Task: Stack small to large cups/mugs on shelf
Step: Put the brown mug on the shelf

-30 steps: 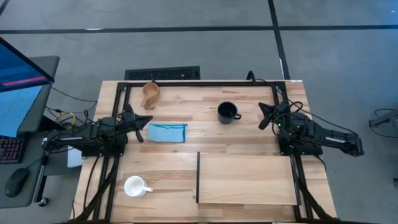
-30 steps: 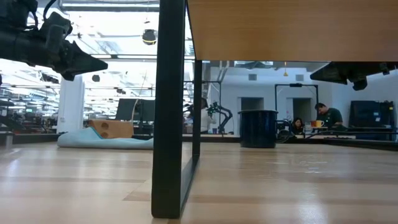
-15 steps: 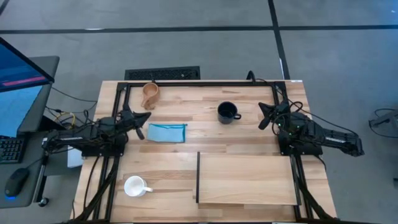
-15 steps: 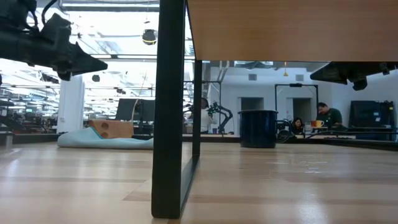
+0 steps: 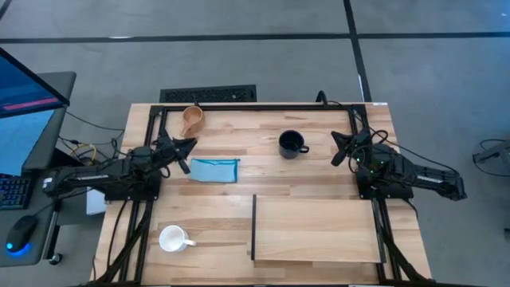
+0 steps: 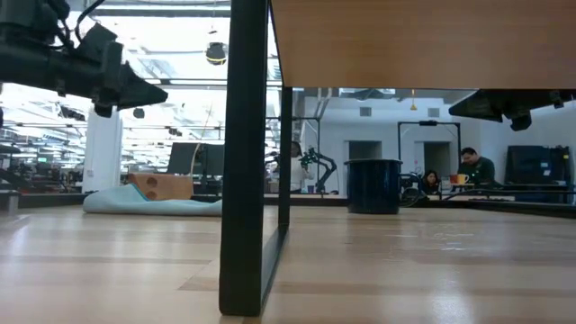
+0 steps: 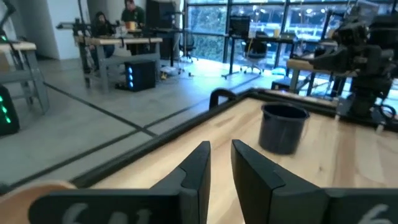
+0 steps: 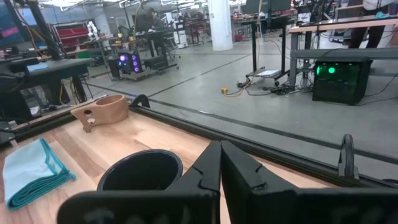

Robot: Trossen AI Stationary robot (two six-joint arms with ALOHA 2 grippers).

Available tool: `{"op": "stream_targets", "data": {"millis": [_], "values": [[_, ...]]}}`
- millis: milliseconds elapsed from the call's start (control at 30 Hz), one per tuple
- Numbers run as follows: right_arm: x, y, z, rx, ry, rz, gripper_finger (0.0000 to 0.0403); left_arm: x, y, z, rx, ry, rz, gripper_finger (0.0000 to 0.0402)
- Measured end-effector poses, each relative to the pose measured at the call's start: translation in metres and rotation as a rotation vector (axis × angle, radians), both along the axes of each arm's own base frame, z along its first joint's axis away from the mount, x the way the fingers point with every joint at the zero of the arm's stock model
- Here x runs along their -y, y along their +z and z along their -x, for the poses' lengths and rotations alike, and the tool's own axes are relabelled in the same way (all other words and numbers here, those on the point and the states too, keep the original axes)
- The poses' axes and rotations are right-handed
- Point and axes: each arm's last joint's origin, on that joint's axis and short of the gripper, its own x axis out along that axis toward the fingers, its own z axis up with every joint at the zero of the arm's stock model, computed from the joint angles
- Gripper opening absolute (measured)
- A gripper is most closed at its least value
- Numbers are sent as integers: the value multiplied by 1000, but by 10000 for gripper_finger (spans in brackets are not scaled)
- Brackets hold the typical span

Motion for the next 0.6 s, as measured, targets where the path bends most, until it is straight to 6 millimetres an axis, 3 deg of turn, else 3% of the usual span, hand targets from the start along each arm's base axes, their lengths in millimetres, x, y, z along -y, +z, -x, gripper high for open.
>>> {"op": "stream_targets", "data": {"millis": [467, 600], "values": [[0, 1, 0, 21, -1, 5, 33, -22, -9, -26, 0, 90, 59, 58], [2, 1, 0, 19, -22, 5, 33, -27, -1, -32, 11, 112, 39, 58]]}}
